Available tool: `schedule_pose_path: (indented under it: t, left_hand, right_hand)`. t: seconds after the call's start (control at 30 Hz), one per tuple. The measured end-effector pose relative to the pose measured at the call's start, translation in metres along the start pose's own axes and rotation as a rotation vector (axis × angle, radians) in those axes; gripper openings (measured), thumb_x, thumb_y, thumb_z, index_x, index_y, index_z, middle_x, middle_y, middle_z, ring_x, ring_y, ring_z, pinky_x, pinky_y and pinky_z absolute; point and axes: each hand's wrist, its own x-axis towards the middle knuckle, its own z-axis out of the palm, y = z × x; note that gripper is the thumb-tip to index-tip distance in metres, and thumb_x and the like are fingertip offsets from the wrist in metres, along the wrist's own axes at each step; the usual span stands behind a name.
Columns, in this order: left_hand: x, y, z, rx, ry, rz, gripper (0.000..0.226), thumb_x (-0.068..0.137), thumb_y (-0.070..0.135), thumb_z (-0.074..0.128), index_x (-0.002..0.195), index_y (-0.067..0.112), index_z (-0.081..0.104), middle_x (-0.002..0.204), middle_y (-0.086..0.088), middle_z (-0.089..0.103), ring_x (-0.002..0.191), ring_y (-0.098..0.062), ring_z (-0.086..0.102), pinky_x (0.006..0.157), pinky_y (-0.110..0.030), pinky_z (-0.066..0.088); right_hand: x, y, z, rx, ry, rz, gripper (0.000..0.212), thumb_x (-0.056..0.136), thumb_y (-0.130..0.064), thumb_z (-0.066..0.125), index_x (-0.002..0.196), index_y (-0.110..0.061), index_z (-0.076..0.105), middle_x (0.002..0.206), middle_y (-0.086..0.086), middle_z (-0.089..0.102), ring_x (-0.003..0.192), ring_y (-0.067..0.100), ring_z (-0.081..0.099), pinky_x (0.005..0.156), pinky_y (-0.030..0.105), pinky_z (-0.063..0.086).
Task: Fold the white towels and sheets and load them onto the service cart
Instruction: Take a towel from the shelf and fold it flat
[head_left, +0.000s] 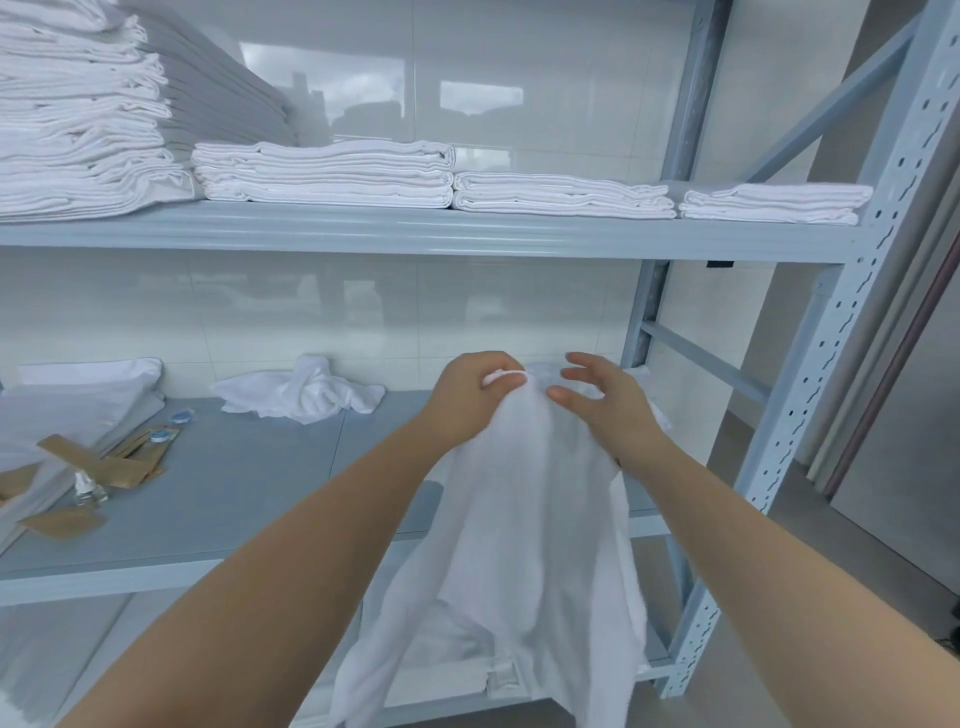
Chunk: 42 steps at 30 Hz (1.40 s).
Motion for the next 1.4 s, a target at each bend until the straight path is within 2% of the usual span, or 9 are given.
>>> schedule_pose_path:
  t: [0.07,0.13,0.2,0.37,0.6,0.77,0.97,1.17,1.4]
  left_hand:
    - [0.005,0.009,0.007,-0.032,-0.063,-0.011,0.013,0.091,0.013,0.062,0.084,0.007,0.072,0.085,-0.002,0.070,0.081,-0.012,0.061,0.075,-0.018,0.042]
    - [0.006,0.013,0.010,-0.056,-0.078,-0.042,0.011,0.091,0.014,0.062,0.084,0.010,0.070,0.085,0.000,0.069,0.081,-0.014,0.061,0.074,-0.024,0.043]
    - [0.004,0.011,0.008,-0.074,-0.063,-0.076,0.008,0.089,0.017,0.066,0.083,0.012,0.067,0.085,-0.001,0.068,0.078,-0.015,0.059,0.069,-0.025,0.043]
    - [-0.013,-0.010,-0.011,0.042,-0.152,-0.155,0.029,0.078,0.027,0.079,0.068,0.007,0.059,0.062,0.006,0.050,0.055,-0.006,0.042,0.054,-0.017,0.031]
    - [-0.058,-0.056,-0.055,0.121,-0.091,-0.370,0.047,0.078,0.028,0.079,0.054,0.017,0.040,0.049,0.013,0.035,0.042,-0.003,0.034,0.046,-0.016,0.029]
    - [-0.084,-0.075,-0.079,-0.014,0.139,-0.512,0.041,0.078,0.027,0.079,0.051,0.022,0.048,0.047,0.015,0.037,0.043,-0.001,0.033,0.042,-0.010,0.026]
    - [-0.085,-0.070,-0.091,-0.337,0.373,-0.536,0.020,0.082,0.017,0.075,0.072,0.013,0.059,0.070,-0.002,0.049,0.063,-0.012,0.043,0.056,-0.025,0.035]
    - [-0.063,-0.051,-0.084,-0.412,0.438,-0.533,0.012,0.089,0.015,0.067,0.078,0.012,0.063,0.080,-0.008,0.060,0.075,-0.022,0.054,0.069,-0.032,0.041]
    - [-0.051,-0.027,-0.066,-0.420,0.380,-0.510,0.013,0.089,0.009,0.066,0.096,-0.002,0.067,0.087,-0.012,0.065,0.082,-0.023,0.058,0.078,-0.035,0.046]
  right_hand:
    - [-0.001,-0.001,0.009,-0.007,-0.092,-0.036,0.039,0.081,-0.029,0.075,0.117,-0.025,0.060,0.104,-0.015,0.064,0.092,-0.010,0.056,0.073,0.008,0.039]
    - [-0.003,-0.001,0.015,0.006,-0.098,-0.043,0.019,0.084,-0.024,0.072,0.094,-0.009,0.066,0.082,-0.005,0.062,0.072,0.004,0.056,0.068,0.017,0.038]
    - [-0.004,0.000,0.018,0.037,-0.069,-0.031,0.028,0.087,-0.024,0.069,0.078,0.001,0.059,0.069,0.001,0.049,0.063,0.011,0.043,0.061,0.022,0.032]
    - [-0.005,-0.001,0.028,0.108,-0.011,-0.009,0.024,0.088,-0.018,0.066,0.068,-0.015,0.054,0.060,-0.009,0.048,0.052,0.001,0.042,0.050,0.011,0.033]
    - [0.002,-0.008,0.033,0.212,0.055,-0.006,0.019,0.086,-0.017,0.067,0.071,-0.014,0.056,0.060,-0.008,0.045,0.051,0.002,0.039,0.047,0.011,0.033]
    - [0.003,-0.005,0.036,0.223,0.087,0.071,0.023,0.086,-0.020,0.068,0.067,-0.015,0.056,0.060,-0.007,0.049,0.052,0.005,0.044,0.052,0.020,0.037]
    - [-0.004,0.009,0.045,0.217,0.106,0.154,0.020,0.086,-0.021,0.068,0.071,-0.012,0.059,0.072,0.003,0.054,0.066,0.017,0.049,0.062,0.028,0.041]
    - [-0.009,0.011,0.043,0.340,0.156,0.205,0.014,0.089,-0.010,0.064,0.099,-0.020,0.062,0.096,0.000,0.062,0.080,0.018,0.060,0.071,0.033,0.052]
    - [-0.016,-0.019,0.045,0.640,-0.182,0.156,0.008,0.091,0.000,0.060,0.094,-0.002,0.067,0.090,0.010,0.070,0.082,0.015,0.070,0.074,0.020,0.055]
